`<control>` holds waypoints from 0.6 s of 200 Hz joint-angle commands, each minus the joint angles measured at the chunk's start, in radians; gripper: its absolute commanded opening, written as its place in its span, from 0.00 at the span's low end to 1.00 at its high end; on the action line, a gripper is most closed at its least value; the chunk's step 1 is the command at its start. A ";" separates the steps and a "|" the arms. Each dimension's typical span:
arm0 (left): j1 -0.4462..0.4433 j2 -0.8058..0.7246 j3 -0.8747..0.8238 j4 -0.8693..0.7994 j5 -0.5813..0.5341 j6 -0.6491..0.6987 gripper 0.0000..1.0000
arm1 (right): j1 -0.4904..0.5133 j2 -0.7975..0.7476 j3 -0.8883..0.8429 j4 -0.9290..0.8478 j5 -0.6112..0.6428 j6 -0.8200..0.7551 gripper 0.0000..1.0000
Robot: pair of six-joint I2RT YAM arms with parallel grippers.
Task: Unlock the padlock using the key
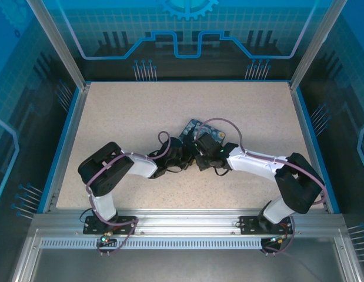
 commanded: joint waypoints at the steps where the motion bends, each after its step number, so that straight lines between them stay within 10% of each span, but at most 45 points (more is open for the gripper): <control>1: -0.028 0.014 0.022 0.012 0.100 0.002 0.00 | -0.030 -0.055 0.022 0.111 -0.055 0.035 0.12; 43: -0.028 0.025 0.022 0.018 0.096 -0.006 0.00 | -0.090 -0.144 -0.044 0.103 -0.106 0.067 0.36; 120: -0.026 0.030 0.031 0.017 0.092 -0.003 0.00 | -0.120 -0.228 -0.086 0.076 -0.191 0.072 0.38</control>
